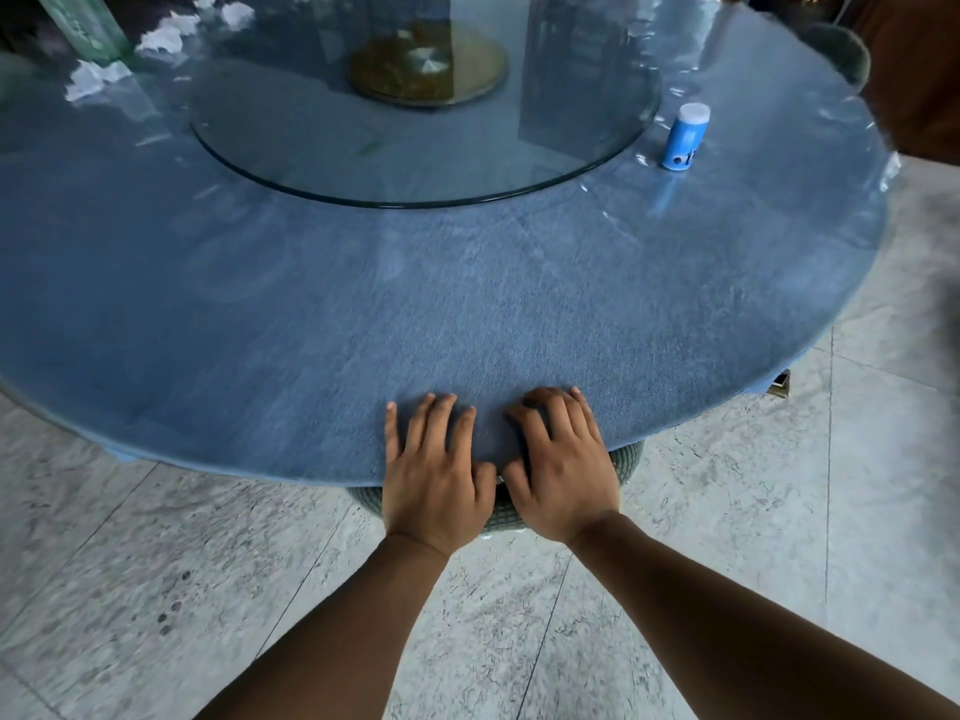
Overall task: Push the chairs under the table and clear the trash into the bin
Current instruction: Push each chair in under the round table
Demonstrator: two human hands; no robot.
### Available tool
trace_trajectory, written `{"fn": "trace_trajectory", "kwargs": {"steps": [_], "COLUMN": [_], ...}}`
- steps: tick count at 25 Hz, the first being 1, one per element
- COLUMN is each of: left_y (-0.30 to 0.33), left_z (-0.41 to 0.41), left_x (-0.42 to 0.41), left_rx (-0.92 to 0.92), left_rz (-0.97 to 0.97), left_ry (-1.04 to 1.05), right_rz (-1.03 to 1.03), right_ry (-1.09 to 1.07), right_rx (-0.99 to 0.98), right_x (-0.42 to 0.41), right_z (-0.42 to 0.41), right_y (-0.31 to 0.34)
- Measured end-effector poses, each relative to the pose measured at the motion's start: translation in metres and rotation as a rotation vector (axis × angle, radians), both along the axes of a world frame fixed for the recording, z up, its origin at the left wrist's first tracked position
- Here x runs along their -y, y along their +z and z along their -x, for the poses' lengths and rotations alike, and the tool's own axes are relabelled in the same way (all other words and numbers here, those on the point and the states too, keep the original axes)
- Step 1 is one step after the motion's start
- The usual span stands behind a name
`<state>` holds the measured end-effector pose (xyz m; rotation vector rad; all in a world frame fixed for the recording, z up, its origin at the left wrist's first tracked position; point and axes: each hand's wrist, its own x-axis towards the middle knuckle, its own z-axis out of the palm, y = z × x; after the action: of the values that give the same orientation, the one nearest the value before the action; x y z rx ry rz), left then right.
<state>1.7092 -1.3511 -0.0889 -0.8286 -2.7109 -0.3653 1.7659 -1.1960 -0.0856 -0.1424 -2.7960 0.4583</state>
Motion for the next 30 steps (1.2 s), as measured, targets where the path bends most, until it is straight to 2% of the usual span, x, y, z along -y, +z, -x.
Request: {"fn": "trace_trajectory", "kwargs": {"steps": [15,18,23,27,30], "left_y": [-0.004,0.004,0.029,0.046,0.063], "left_z": [0.017,0.017,0.014,0.013,0.017], "left_x": [0.007,0.001,0.000,0.007,0.032], "left_rx": [0.006,0.097,0.303,0.391,0.461], "left_rz": [0.042,0.115,0.291,0.327,0.262], "left_ry": [-0.080,-0.052,-0.021,-0.016,0.132], "right_rz": [-0.017,-0.002,0.052,0.052,-0.038], "right_ry": [-0.142,-0.165,-0.169,-0.172,-0.148], "right_rx": [0.043,0.094,0.302,0.431,0.510], "right_x": [0.011,0.009,0.012,0.016,0.021], "right_z": [0.010,0.012,0.013,0.018,0.026], "right_y": [0.001,0.006,0.023,0.032,0.041]}}
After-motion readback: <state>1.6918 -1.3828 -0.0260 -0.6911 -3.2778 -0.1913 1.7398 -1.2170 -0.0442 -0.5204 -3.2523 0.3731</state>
